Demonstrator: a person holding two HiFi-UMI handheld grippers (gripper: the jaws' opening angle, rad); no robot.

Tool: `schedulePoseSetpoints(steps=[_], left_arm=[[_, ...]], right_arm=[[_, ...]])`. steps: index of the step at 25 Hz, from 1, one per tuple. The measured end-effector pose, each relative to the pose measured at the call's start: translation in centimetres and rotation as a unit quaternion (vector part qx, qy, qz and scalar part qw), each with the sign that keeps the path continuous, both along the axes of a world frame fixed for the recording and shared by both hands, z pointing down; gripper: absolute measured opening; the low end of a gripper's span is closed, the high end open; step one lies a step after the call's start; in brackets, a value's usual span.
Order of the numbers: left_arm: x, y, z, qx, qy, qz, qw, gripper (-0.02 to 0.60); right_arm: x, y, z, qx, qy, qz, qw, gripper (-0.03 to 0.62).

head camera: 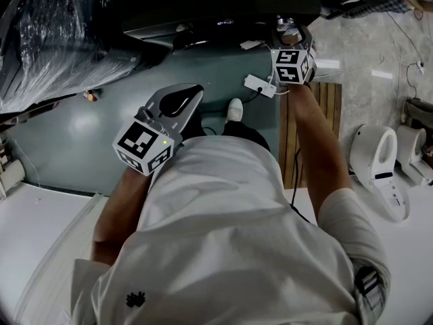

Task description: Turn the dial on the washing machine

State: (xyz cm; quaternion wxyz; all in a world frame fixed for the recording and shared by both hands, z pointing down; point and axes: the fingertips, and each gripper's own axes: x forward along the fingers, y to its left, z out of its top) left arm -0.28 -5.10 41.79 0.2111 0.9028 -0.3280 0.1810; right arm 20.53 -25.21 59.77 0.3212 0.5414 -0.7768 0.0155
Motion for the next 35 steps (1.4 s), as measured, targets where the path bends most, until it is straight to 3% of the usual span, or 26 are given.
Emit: schedulePoseSetpoints(steps=[6, 16, 22, 31, 35], left_arm=[[-0.5, 0.0, 0.0, -0.001, -0.002, -0.005, 1.0000, 0.060], [0.1, -0.4, -0.1, -0.003, 0.003, -0.003, 1.0000, 0.060], [0.3, -0.5, -0.5, 0.000, -0.002, 0.000, 1.0000, 0.060], [0.7, -0.4, -1.1, 0.017, 0.019, 0.028, 0.9993, 0.058], [0.6, -0.2, -1.9, 0.027, 0.033, 0.067, 0.9968, 0.058]], right_arm=[[0.3, -0.7, 0.0, -0.003, -0.003, 0.022, 1.000, 0.270], [0.9, -0.8, -0.9, -0.034, -0.125, 0.068, 0.989, 0.268], [1.1, -0.6, -1.4, -0.035, -0.145, 0.071, 0.986, 0.270], [1.6, 5.9, -2.8, -0.052, -0.179, 0.067, 0.980, 0.267], [0.8, 10.6, -5.4, -0.049, -0.184, 0.063, 0.980, 0.133]])
